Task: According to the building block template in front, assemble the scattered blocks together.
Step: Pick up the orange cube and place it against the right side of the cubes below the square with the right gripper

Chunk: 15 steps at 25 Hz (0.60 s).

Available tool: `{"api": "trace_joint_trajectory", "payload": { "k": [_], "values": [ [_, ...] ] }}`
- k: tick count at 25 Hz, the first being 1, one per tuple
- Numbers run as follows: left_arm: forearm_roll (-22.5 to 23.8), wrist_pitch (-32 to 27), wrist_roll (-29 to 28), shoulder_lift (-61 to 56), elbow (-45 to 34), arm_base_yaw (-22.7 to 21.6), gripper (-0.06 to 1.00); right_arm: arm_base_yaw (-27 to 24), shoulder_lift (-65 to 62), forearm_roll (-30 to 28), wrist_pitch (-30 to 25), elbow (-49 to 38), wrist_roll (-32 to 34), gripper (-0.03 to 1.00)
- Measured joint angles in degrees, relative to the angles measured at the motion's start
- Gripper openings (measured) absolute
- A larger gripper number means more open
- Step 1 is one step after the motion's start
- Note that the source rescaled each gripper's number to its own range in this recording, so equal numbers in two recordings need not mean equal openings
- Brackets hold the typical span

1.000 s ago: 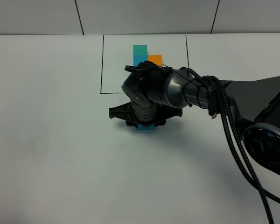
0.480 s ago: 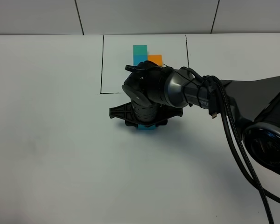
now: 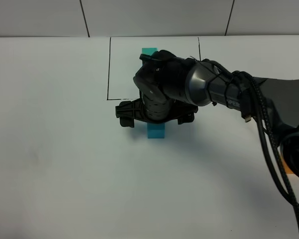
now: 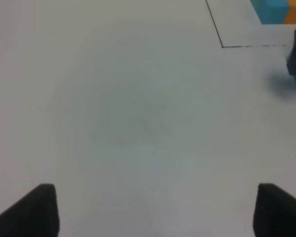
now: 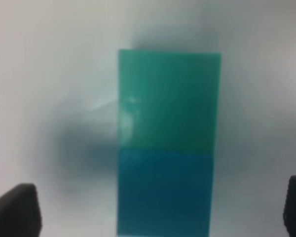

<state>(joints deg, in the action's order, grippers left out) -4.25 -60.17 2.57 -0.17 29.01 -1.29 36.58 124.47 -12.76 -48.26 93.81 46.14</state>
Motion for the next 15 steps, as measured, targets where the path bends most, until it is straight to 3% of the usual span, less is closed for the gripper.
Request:
{"api": "trace_joint_trajectory", "payload": {
  "k": [6, 15],
  "values": [
    [0.0, 0.0, 0.0, 0.0, 0.0, 0.0, 0.81, -0.5, -9.5, 3.4, 3.3, -9.4, -7.6, 1.0],
    [0.0, -0.1, 0.0, 0.0, 0.0, 0.0, 0.81, -11.6, -27.4, 2.4, 9.6, -32.8, -12.7, 1.0]
  ]
}}
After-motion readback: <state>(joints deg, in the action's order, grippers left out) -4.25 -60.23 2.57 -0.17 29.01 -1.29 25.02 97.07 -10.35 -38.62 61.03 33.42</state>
